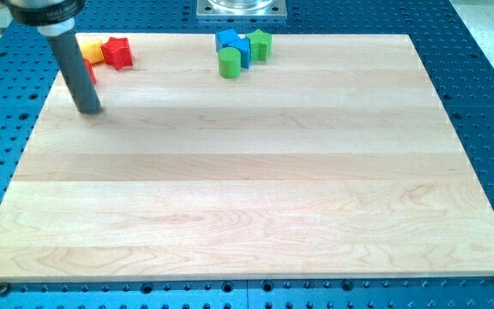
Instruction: Move your arm to the left of the cube
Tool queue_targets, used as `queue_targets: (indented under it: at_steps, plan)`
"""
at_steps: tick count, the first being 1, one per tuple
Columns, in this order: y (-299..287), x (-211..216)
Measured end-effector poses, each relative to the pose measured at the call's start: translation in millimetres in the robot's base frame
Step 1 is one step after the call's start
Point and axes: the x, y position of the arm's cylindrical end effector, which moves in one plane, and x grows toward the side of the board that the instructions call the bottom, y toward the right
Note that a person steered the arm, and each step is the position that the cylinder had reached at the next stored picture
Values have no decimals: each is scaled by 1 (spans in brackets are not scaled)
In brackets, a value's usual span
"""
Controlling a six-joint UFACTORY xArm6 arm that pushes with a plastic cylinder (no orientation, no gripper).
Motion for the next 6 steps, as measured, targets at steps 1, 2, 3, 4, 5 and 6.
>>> queue_targets:
  at_steps: [1, 2, 3, 4, 5, 6]
  plan:
    - [-1, 3]
    - [1, 6]
    - [82, 7]
    - [150, 7]
    - [150, 7]
    - [150, 7]
